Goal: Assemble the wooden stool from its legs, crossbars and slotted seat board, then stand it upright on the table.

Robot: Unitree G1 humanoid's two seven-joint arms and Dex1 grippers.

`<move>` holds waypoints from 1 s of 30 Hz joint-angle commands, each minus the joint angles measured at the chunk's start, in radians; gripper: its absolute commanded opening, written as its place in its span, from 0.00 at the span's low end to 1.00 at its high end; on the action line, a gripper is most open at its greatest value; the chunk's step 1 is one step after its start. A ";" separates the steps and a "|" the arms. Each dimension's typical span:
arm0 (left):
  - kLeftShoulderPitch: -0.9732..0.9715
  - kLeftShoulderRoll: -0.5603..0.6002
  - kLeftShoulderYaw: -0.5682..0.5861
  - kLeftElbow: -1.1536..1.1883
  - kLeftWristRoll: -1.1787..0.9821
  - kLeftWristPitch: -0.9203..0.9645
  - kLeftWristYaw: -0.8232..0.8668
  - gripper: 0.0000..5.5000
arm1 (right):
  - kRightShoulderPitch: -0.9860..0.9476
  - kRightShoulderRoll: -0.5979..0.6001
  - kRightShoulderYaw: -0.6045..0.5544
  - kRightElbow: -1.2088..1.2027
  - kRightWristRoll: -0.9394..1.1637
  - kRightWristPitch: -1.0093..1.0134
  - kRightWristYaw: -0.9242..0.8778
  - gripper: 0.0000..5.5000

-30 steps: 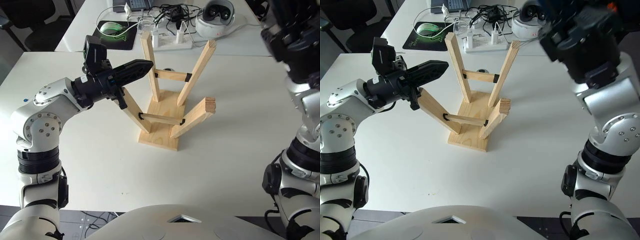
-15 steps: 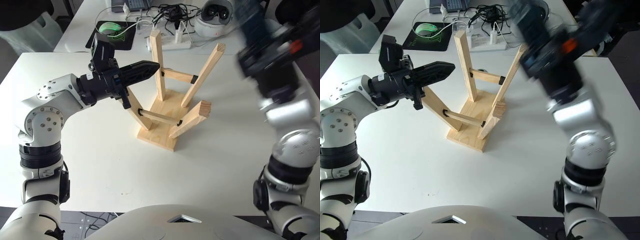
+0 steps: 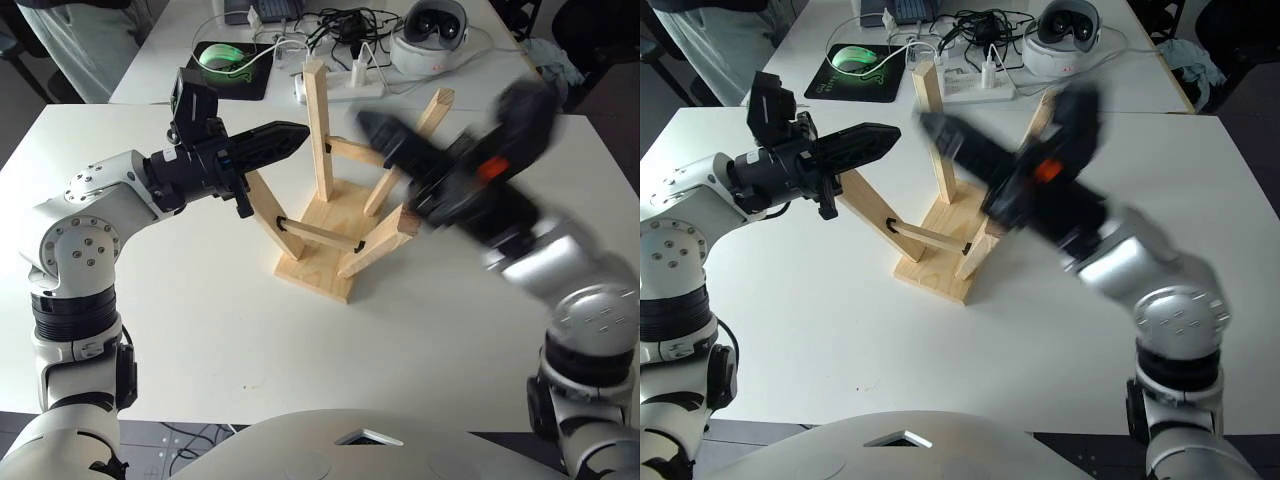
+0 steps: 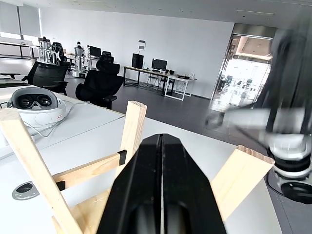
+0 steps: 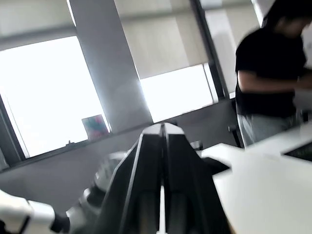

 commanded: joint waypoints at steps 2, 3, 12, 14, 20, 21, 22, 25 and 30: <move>0.003 0.017 -0.010 -0.005 -0.013 0.047 -0.002 0.00 | 0.000 0.029 0.004 0.037 -0.158 -0.031 -0.024 0.00; 0.007 0.017 -0.005 -0.004 -0.015 0.048 -0.002 0.00 | -0.052 0.066 -0.052 0.059 -0.136 -0.083 -0.049 0.00; 0.049 0.013 0.019 -0.017 -0.008 0.039 0.012 0.00 | -0.389 0.088 -0.391 0.225 0.349 -0.226 -0.191 0.00; 0.053 0.015 0.025 -0.019 -0.010 0.038 0.014 0.00 | -0.358 0.072 -0.370 0.200 0.361 -0.188 -0.170 0.00; 0.017 0.017 0.003 0.003 -0.006 0.049 -0.007 0.00 | 0.007 -0.075 0.098 0.050 -0.110 0.067 0.007 0.00; 0.011 0.016 -0.002 0.006 -0.007 0.051 -0.010 0.00 | 0.050 -0.104 0.188 0.059 -0.224 0.080 0.017 0.00; 0.001 0.014 -0.008 0.011 -0.010 0.056 -0.015 0.00 | 0.093 -0.090 0.221 0.071 -0.293 0.059 0.017 0.00; 0.005 0.022 -0.007 0.006 -0.018 0.064 -0.020 0.00 | 0.076 -0.023 0.138 0.096 -0.329 -0.020 -0.007 0.00; 0.064 0.019 0.018 -0.027 -0.022 0.062 0.002 0.00 | -0.217 0.087 -0.209 0.185 -0.021 -0.201 -0.071 0.00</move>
